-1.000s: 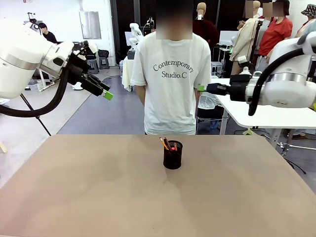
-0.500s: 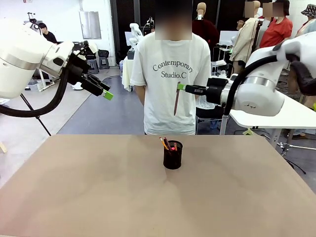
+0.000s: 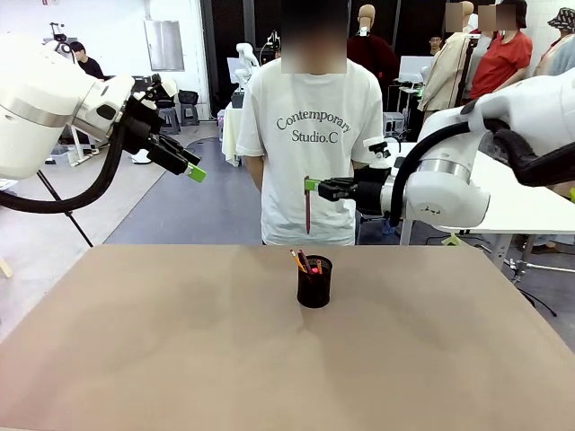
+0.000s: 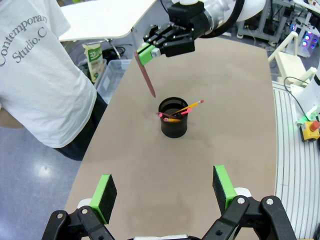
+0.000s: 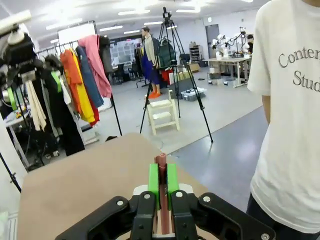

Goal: Place the pens into the pen holder.
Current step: Pick up a writing instrument from the table and place it into the Pen holder.

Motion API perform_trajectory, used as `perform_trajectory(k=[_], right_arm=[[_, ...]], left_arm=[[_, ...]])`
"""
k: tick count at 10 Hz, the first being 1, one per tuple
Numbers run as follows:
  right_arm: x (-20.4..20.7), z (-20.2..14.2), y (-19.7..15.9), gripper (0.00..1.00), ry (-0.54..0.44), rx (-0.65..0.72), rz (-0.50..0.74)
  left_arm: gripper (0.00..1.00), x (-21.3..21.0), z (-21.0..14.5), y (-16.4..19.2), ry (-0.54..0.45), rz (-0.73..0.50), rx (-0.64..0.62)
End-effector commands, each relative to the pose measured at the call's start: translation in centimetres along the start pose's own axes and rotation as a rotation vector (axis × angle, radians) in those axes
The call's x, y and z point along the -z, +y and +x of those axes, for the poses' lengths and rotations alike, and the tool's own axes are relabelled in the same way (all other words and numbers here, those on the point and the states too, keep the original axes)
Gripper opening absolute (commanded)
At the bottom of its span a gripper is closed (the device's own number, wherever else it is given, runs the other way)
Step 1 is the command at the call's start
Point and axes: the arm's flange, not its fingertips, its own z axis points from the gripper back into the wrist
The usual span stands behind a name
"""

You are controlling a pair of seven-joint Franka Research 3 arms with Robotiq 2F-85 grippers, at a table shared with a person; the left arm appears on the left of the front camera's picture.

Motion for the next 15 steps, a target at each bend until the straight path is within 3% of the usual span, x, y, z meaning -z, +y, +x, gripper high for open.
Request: perform_trajectory(k=[1, 7, 15], right_arm=[[-0.1, -1.7, 0.0, 0.0, 0.02, -0.072, -0.032], [-2.4, -6.8, -1.8, 0.0, 0.137, 0.041, -0.049], [-4.9, -2.6, -0.7, 0.0, 0.032, 0.063, -0.03]], left_arm=[[1.0, -0.2, 0.0, 0.0, 0.001, 0.007, -0.002], [1.0, -0.2, 0.0, 0.0, 0.001, 0.007, -0.002], [1.0, -0.2, 0.0, 0.0, 0.001, 0.007, -0.002]])
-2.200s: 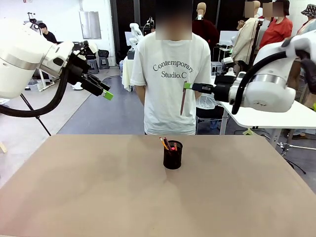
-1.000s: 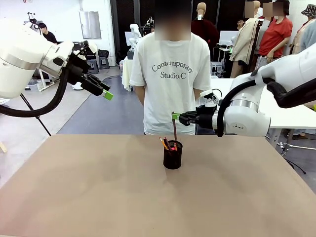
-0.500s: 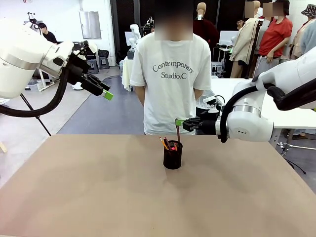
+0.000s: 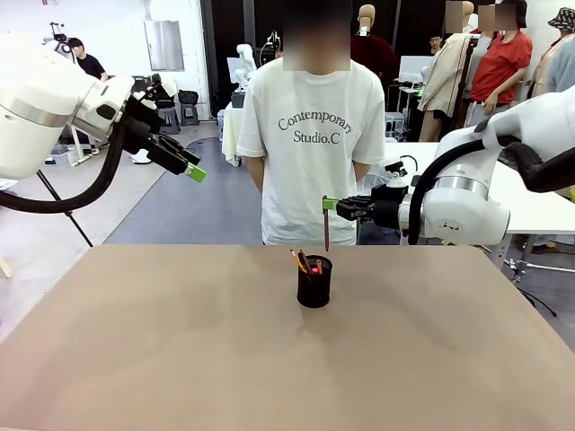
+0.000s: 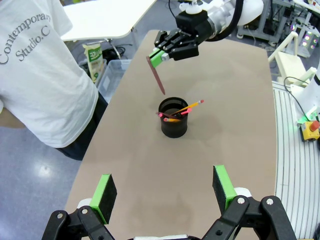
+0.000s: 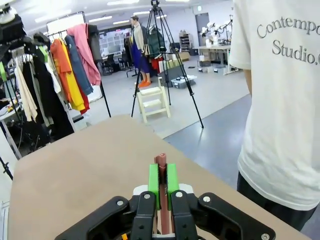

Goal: Place the pens into the pen holder.
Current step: Pick up a writing instrument from the table and place it into the Pen holder.

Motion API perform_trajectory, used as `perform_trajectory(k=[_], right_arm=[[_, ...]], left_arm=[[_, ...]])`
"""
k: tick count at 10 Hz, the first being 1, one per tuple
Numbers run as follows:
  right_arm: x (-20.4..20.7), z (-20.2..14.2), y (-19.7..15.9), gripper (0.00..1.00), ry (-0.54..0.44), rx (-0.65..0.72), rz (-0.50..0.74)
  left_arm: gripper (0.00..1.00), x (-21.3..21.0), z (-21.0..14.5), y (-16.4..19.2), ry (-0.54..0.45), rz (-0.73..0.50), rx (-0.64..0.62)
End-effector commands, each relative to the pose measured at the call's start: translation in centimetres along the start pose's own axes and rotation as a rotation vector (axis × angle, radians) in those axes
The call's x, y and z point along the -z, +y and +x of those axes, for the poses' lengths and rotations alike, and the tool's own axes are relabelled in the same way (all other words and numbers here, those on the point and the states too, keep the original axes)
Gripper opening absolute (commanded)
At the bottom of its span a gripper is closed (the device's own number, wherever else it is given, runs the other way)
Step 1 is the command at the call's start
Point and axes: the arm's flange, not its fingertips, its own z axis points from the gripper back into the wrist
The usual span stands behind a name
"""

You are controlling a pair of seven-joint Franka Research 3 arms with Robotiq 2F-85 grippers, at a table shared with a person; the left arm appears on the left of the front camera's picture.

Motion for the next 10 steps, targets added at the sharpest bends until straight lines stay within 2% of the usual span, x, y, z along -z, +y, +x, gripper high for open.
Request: perform_trajectory(k=[1, 6, 7, 8, 10], right_arm=[[-1.3, 0.4, 1.3, 0.0, 0.001, 0.056, 0.046], [-0.3, -0.8, 2.4, 0.0, 0.048, 0.052, 0.085], [-0.2, -0.7, 2.2, 0.0, 0.09, 0.11, 0.089], [-0.4, -0.8, 2.3, 0.0, 0.035, 0.045, 0.069], [-0.4, -0.8, 2.3, 0.0, 0.035, 0.045, 0.069]], left_arm=[[1.0, -0.2, 0.0, 0.0, 0.001, 0.007, -0.002], [1.0, -0.2, 0.0, 0.0, 0.001, 0.007, -0.002], [1.0, -0.2, 0.0, 0.0, 0.001, 0.007, -0.002], [1.0, -0.2, 0.0, 0.0, 0.001, 0.007, -0.002], [1.0, -0.2, 0.0, 0.0, 0.001, 0.007, -0.002]])
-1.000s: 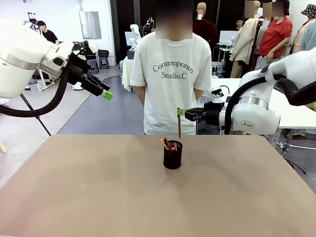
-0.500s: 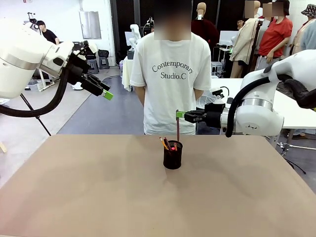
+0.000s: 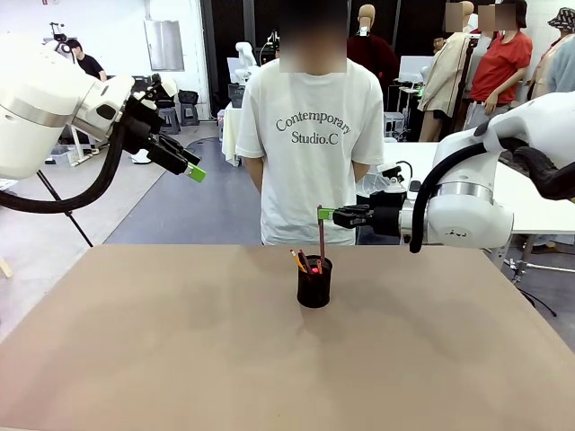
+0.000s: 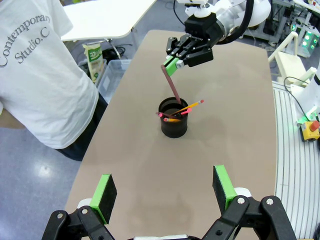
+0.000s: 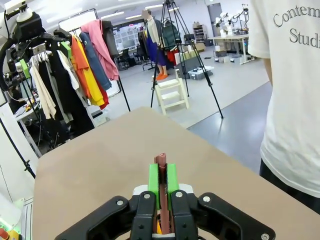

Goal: Place the pens into the pen holder.
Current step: Pick up a writing instrument from the table and place it into the Pen holder.

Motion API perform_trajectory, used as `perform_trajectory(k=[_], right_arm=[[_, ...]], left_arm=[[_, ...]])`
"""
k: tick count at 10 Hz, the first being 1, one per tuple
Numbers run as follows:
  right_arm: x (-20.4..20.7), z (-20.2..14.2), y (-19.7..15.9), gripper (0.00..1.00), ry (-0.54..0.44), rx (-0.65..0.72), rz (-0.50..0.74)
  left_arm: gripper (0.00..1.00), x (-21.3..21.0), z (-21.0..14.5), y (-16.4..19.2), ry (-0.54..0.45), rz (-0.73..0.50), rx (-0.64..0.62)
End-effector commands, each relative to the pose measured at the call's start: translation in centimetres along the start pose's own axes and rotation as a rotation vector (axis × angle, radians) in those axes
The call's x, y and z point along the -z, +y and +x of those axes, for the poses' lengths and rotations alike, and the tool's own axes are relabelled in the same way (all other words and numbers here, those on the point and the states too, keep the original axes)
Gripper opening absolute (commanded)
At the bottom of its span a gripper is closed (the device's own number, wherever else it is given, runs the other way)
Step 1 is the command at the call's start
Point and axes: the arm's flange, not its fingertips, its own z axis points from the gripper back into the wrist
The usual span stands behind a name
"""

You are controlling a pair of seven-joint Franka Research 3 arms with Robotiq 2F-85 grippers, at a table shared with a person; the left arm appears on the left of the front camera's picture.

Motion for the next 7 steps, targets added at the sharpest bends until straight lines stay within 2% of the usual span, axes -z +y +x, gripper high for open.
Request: perform_trajectory(k=[1, 4, 7], right_arm=[[0.04, -0.07, 0.05, 0.0, 0.001, 0.001, 0.001], [0.87, -0.14, -0.09, 0.0, -0.033, -0.034, -0.018], [0.97, -0.32, -0.4, 0.57, -0.031, -0.058, -0.02]], left_arm=[[1.0, -0.18, -0.04, 0.04, 0.001, 0.007, -0.002], [1.0, -0.18, -0.04, 0.04, 0.001, 0.007, -0.002], [1.0, -0.18, -0.04, 0.04, 0.001, 0.007, -0.002]])
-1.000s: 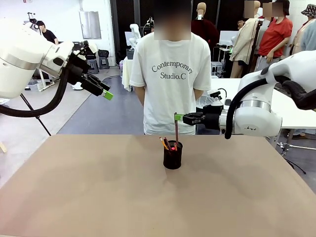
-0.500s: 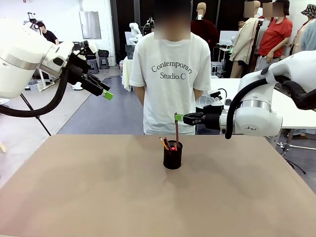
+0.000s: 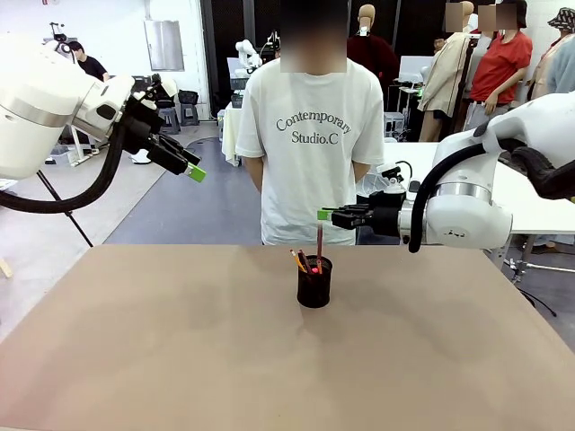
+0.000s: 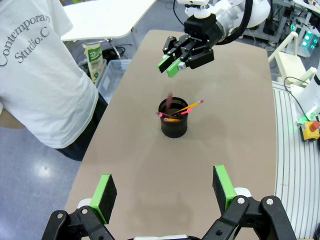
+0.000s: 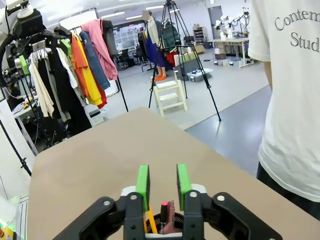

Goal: Place the pens into the pen holder.
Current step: Pick up a writing instrument from the table and place it into the Pen holder.

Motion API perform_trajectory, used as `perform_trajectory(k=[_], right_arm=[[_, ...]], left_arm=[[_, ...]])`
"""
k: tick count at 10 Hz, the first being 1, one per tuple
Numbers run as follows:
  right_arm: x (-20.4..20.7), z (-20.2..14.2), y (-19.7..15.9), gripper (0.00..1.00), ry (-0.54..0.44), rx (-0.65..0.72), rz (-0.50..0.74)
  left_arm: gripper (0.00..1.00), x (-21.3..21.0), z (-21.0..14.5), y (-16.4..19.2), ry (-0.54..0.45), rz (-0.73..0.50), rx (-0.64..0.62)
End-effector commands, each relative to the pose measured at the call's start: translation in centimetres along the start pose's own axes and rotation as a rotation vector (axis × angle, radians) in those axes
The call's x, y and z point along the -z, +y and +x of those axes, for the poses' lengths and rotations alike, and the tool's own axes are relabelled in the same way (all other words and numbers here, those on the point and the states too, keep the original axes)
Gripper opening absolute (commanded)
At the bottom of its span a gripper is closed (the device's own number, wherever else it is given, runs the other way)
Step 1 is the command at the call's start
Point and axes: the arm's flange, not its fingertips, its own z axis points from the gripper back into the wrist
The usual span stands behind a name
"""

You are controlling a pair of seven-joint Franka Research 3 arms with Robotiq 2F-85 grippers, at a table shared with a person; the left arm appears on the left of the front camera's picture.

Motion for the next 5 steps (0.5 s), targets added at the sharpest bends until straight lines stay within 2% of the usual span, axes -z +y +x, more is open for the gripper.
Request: perform_trajectory(k=[1, 2, 3, 5], right_arm=[[0.72, -0.02, -0.25, 0.76, -0.023, -0.035, -0.014], [0.69, -0.06, -0.2, 0.95, -0.022, -0.042, -0.011], [0.6, -0.06, -0.17, 1.0, -0.016, -0.045, -0.002], [0.45, 0.03, -0.23, 1.0, -0.009, -0.049, 0.006]], left_arm=[[1.0, -0.18, -0.04, 0.04, 0.001, 0.007, -0.002], [1.0, -0.18, -0.04, 0.04, 0.001, 0.007, -0.002], [1.0, -0.18, -0.04, 0.04, 0.001, 0.007, -0.002], [1.0, -0.18, -0.04, 0.04, 0.001, 0.007, -0.002]])
